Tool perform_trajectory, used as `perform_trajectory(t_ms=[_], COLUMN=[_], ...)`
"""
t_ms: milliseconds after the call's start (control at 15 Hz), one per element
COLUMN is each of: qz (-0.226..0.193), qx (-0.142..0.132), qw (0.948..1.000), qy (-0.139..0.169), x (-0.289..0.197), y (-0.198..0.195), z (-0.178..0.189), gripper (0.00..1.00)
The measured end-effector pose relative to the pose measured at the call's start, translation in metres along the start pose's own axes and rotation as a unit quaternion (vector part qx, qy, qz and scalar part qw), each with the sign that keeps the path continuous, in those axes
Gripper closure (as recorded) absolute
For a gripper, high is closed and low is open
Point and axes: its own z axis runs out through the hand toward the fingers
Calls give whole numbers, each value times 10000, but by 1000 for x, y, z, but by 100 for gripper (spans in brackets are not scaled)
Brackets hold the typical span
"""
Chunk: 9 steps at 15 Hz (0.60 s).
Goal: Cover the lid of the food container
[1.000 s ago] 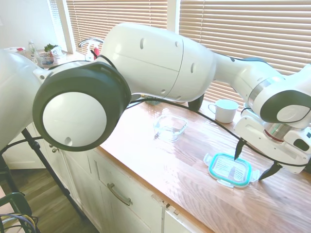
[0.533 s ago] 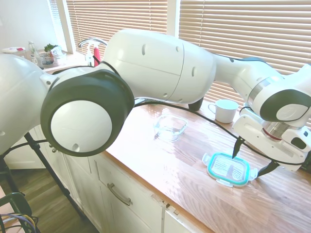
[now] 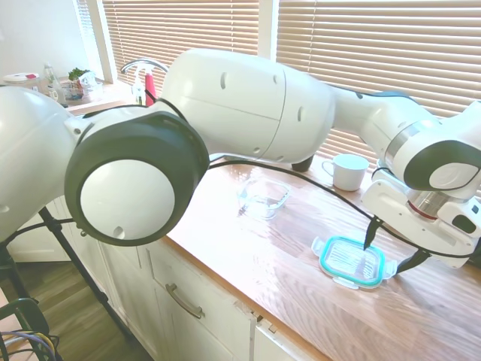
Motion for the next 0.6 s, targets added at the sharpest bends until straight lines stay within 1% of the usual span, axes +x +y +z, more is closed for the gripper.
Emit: perform_trajectory(t_ms=[467,600], qz=[59,46], qx=[-13,-27], qw=[10000,9999], qy=[-40,-93], x=[3,2], y=[9,7], z=[2,4], gripper=[100,100])
